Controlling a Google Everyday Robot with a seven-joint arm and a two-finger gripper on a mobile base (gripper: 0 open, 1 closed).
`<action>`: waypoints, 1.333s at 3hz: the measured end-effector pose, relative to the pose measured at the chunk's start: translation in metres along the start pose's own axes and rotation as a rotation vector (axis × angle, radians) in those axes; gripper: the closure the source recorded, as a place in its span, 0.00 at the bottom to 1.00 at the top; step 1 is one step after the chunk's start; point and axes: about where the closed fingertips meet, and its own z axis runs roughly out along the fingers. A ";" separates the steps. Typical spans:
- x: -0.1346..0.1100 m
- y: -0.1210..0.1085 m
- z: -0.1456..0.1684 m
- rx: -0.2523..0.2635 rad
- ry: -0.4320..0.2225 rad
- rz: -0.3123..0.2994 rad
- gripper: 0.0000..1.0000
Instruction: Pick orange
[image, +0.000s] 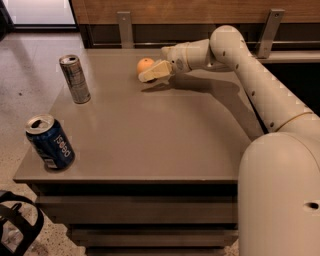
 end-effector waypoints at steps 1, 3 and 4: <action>0.000 0.007 0.009 -0.009 -0.035 -0.004 0.00; 0.012 0.018 0.019 -0.027 -0.087 0.001 0.15; 0.011 0.020 0.023 -0.033 -0.085 0.001 0.40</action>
Offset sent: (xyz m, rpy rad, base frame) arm -0.0127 0.0166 -0.0158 0.0954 -0.0330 0.0123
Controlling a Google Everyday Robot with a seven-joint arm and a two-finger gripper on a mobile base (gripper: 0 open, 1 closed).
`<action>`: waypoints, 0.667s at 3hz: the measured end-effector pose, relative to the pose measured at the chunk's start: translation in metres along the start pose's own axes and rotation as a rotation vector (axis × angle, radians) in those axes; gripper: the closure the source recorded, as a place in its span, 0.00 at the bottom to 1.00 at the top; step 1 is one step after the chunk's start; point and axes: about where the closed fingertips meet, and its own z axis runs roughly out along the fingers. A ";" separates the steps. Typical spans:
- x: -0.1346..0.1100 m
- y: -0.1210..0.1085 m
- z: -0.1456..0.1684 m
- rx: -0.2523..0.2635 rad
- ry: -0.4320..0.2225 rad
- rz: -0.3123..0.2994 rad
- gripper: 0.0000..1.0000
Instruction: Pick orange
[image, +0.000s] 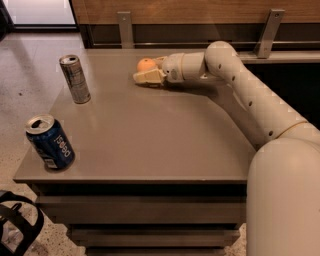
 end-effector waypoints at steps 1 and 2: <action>0.000 0.002 0.003 -0.005 0.000 0.000 0.62; 0.000 0.003 0.006 -0.010 0.000 0.001 0.86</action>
Offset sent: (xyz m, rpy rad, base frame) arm -0.0004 0.0027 -0.0009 0.0006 0.0013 0.0038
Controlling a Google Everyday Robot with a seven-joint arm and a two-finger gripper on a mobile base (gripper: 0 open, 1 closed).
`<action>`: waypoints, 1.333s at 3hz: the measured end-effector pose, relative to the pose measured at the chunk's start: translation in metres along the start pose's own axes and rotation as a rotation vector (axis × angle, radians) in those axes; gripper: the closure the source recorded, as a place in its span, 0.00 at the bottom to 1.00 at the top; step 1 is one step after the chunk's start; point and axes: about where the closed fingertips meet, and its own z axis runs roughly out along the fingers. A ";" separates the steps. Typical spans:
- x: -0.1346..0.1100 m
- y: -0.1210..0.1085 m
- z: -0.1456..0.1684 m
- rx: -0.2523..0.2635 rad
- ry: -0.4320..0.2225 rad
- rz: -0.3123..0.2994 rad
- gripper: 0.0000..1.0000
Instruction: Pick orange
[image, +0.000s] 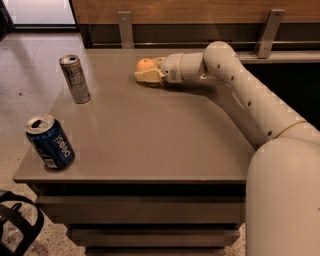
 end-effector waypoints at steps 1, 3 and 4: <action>0.000 0.002 0.003 -0.005 0.000 0.001 1.00; -0.008 0.005 -0.001 -0.001 -0.022 -0.018 1.00; -0.029 0.011 -0.014 0.026 -0.042 -0.066 1.00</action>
Offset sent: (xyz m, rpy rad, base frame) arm -0.0004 0.0028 -0.0008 0.0004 0.0014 0.0039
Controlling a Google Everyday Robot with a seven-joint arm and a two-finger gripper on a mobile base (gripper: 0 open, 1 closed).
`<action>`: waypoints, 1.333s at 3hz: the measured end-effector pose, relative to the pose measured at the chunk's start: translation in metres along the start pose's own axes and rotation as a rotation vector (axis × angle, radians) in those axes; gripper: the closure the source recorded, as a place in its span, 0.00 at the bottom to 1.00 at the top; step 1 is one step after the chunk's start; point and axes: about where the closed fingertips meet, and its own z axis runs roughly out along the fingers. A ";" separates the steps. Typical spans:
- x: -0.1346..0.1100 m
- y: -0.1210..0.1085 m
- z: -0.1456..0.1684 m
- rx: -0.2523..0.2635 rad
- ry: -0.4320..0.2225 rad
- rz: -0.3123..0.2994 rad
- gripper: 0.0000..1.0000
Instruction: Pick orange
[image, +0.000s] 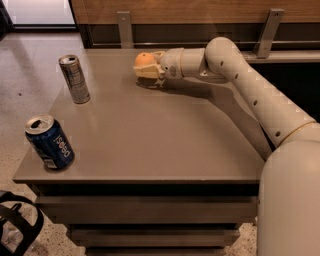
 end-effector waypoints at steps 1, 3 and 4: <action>-0.024 0.005 -0.013 0.029 -0.007 -0.053 1.00; -0.063 0.014 -0.034 0.081 -0.005 -0.142 1.00; -0.083 0.019 -0.043 0.086 -0.019 -0.176 1.00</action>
Offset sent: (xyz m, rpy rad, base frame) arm -0.0290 -0.0200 0.0841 -0.0641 -0.1796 -0.0682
